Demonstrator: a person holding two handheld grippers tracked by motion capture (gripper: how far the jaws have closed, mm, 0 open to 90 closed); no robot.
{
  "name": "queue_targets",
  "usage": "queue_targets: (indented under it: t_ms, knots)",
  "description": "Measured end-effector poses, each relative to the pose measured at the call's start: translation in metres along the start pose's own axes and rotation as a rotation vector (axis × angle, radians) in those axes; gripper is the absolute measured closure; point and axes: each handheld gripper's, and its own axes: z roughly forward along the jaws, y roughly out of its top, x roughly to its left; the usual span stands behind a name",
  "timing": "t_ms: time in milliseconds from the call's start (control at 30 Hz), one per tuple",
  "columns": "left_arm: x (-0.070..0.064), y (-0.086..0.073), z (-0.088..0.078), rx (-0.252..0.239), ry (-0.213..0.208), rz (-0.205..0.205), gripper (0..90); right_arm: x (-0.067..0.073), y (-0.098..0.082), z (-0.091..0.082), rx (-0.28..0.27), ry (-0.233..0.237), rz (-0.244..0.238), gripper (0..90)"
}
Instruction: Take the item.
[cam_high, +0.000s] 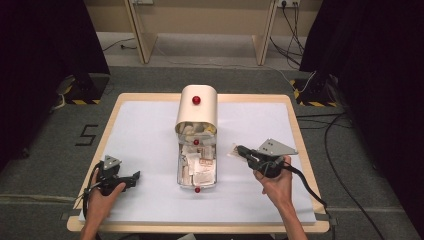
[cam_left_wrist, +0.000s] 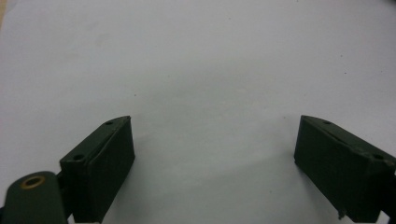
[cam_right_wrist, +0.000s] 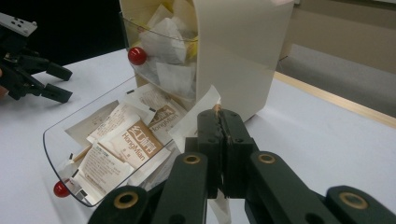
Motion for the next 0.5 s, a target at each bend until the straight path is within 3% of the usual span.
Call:
queue_targets:
  t_ms: [500]
  knots:
    - [0.0, 0.0, 0.0, -0.001, 0.0, -0.001, 11.3, -0.014, -0.003, -0.008, -0.005, -0.041, 0.02, 88.3]
